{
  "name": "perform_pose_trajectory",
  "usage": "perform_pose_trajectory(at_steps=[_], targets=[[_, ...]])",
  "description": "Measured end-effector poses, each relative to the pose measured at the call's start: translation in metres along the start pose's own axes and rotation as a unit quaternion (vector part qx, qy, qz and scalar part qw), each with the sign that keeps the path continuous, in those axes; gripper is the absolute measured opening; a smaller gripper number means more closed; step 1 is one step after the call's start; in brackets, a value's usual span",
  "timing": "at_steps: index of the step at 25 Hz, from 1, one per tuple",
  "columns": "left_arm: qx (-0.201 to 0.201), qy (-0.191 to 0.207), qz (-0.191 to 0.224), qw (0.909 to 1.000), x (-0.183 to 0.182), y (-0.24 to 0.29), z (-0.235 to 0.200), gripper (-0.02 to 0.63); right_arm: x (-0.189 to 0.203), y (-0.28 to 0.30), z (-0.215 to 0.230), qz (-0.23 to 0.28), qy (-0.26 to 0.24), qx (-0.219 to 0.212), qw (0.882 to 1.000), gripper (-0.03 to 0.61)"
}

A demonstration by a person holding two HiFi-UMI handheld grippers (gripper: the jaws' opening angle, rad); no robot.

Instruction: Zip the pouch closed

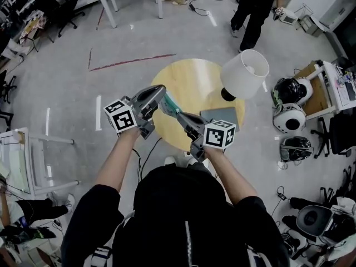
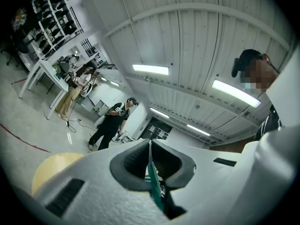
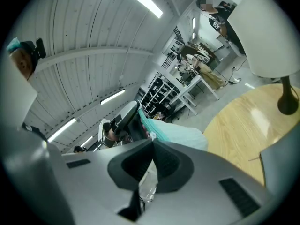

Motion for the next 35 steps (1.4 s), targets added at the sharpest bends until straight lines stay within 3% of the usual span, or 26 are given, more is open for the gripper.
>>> perform_pose_trajectory(at_steps=[18, 26, 35], targets=[[-0.031, -0.008, 0.033, 0.9989, -0.025, -0.018, -0.021, 0.011, 0.022, -0.011, 0.016, -0.003, 0.029, 0.012, 0.999, 0.006], [-0.031, -0.002, 0.025, 0.9992, -0.023, -0.022, -0.022, 0.011, 0.032, -0.014, 0.019, -0.003, 0.032, 0.018, 0.999, 0.006], [0.002, 0.044, 0.004, 0.999, -0.018, -0.01, -0.006, 0.012, 0.034, -0.02, 0.029, -0.012, 0.021, 0.042, 0.999, 0.012]])
Point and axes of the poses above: the fingertips, and each gripper's own axes: y forward along the fingers, z to its right, x out of its underside, the point moved 9 cm from there along -y, backward along the fingers, and after that the axes turned 8 degrees about -x, right-handed, at the moved point
